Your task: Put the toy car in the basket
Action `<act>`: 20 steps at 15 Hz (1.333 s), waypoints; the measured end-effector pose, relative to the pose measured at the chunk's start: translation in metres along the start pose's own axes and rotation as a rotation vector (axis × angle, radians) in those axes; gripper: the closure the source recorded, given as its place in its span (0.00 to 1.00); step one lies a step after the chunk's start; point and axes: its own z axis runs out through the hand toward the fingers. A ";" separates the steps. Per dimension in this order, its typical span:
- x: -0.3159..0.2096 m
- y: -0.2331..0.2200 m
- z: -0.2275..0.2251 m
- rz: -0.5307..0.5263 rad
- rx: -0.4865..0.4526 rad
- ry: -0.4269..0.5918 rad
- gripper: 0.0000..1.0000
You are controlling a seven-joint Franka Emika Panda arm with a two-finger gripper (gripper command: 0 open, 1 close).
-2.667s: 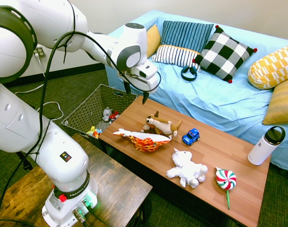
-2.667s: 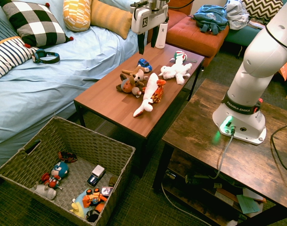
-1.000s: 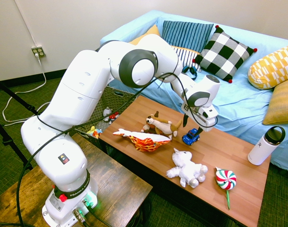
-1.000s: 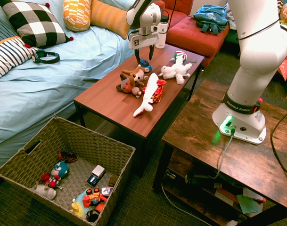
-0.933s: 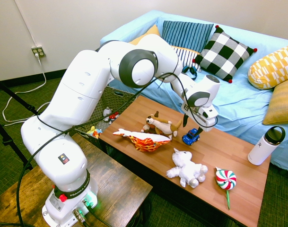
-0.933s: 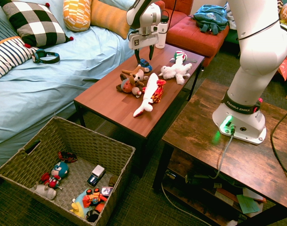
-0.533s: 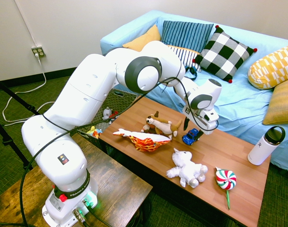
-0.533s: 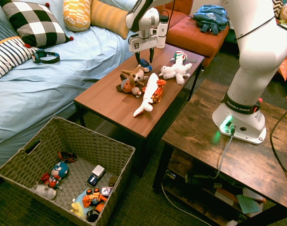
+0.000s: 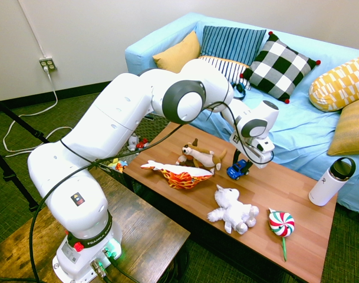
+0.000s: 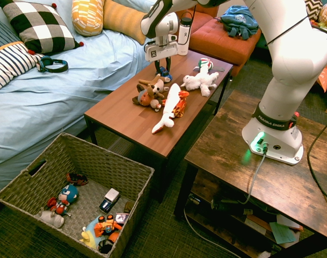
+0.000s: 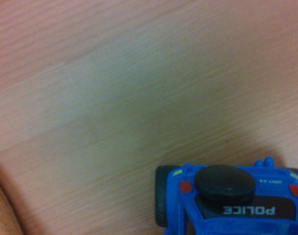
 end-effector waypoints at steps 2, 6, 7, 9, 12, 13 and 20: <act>0.001 0.001 -0.001 -0.006 0.013 0.002 1.00; 0.003 0.031 -0.034 -0.040 0.132 0.002 1.00; 0.001 0.043 -0.055 -0.047 0.162 0.005 1.00; -0.015 0.060 -0.097 -0.067 0.214 0.017 1.00; -0.078 0.056 -0.151 -0.137 0.236 0.072 1.00; -0.110 0.048 -0.163 -0.163 0.227 0.100 1.00; -0.441 -0.003 -0.176 -0.319 0.103 0.268 1.00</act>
